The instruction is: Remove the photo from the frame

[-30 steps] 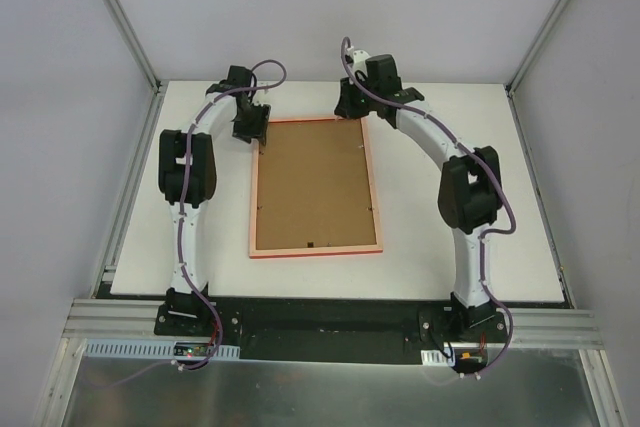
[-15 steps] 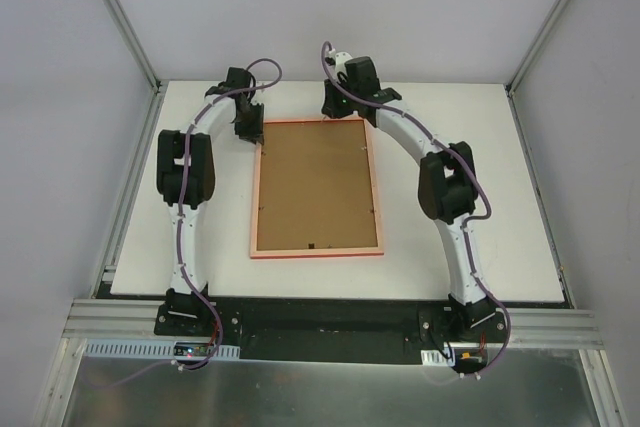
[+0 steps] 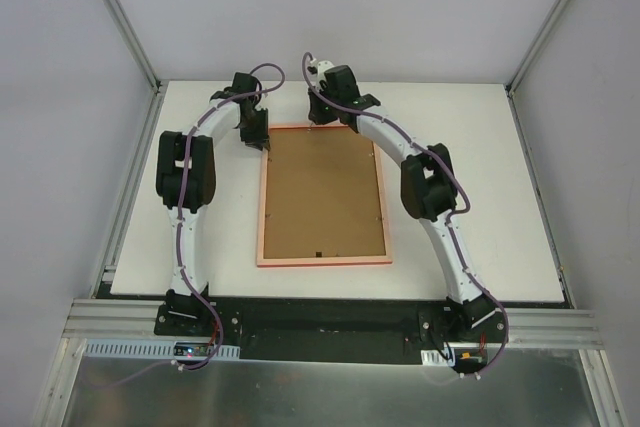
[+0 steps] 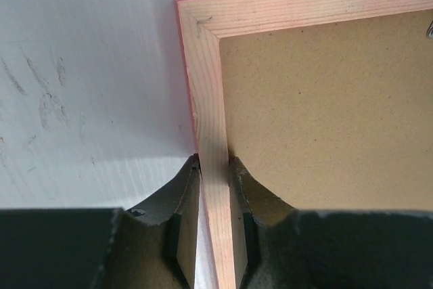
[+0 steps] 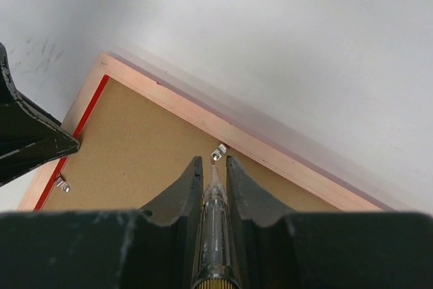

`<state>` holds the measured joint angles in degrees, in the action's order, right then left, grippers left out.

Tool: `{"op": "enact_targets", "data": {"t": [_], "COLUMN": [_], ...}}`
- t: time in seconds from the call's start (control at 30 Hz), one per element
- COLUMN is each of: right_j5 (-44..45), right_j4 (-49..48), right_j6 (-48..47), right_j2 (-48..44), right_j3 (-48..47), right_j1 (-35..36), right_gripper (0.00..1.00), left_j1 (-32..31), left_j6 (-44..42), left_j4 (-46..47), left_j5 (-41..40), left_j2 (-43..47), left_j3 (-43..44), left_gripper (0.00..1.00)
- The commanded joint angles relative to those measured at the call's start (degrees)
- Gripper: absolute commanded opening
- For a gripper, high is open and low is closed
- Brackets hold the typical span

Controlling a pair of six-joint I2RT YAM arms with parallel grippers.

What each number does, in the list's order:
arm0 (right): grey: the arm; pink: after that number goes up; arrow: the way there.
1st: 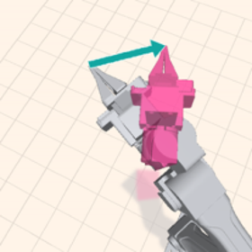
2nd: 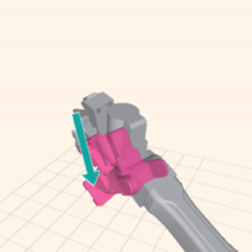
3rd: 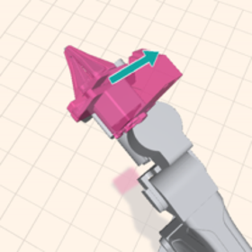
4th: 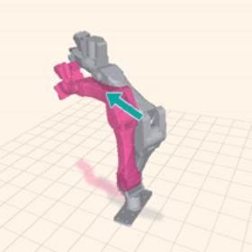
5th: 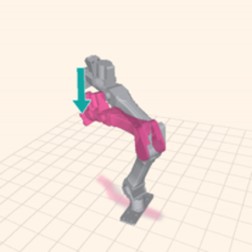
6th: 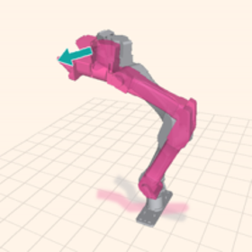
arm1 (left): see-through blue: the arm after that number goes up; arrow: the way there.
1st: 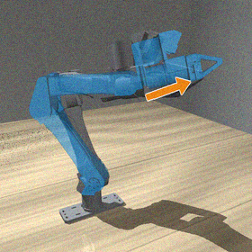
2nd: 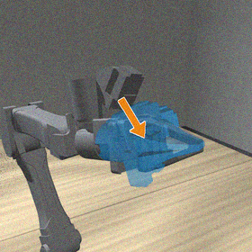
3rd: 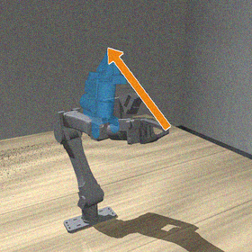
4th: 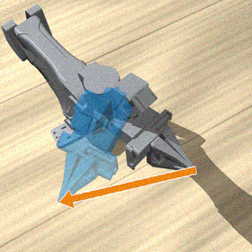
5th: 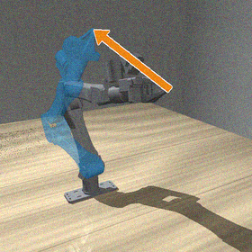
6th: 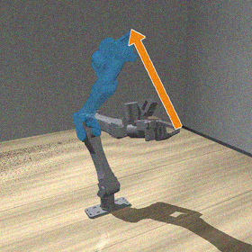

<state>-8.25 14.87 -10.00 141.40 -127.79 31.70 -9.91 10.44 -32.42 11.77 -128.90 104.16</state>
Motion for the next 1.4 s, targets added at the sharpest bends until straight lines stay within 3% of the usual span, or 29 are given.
{"op": "enact_targets", "data": {"t": [0.0,1.0,1.37], "right_j5": [1.3,7.9,12.2], "right_j4": [0.51,2.62,3.93], "right_j6": [1.12,-3.36,-5.29], "right_j2": [0.8,4.49,4.23], "right_j3": [-4.93,-8.27,-8.09], "right_j1": [1.08,2.93,3.19], "right_gripper": [0.01,0.01,0.0], "left_j1": [-0.81,-0.81,-0.72], "left_j6": [1.69,2.92,3.36], "left_j4": [-5.63,-5.54,-5.54], "left_j5": [1.77,0.62,-0.26], "left_j2": [0.49,1.2,1.64], "left_j3": [-2.38,-3.88,-4.14], "left_gripper": [0.16,0.1,0.0]}}
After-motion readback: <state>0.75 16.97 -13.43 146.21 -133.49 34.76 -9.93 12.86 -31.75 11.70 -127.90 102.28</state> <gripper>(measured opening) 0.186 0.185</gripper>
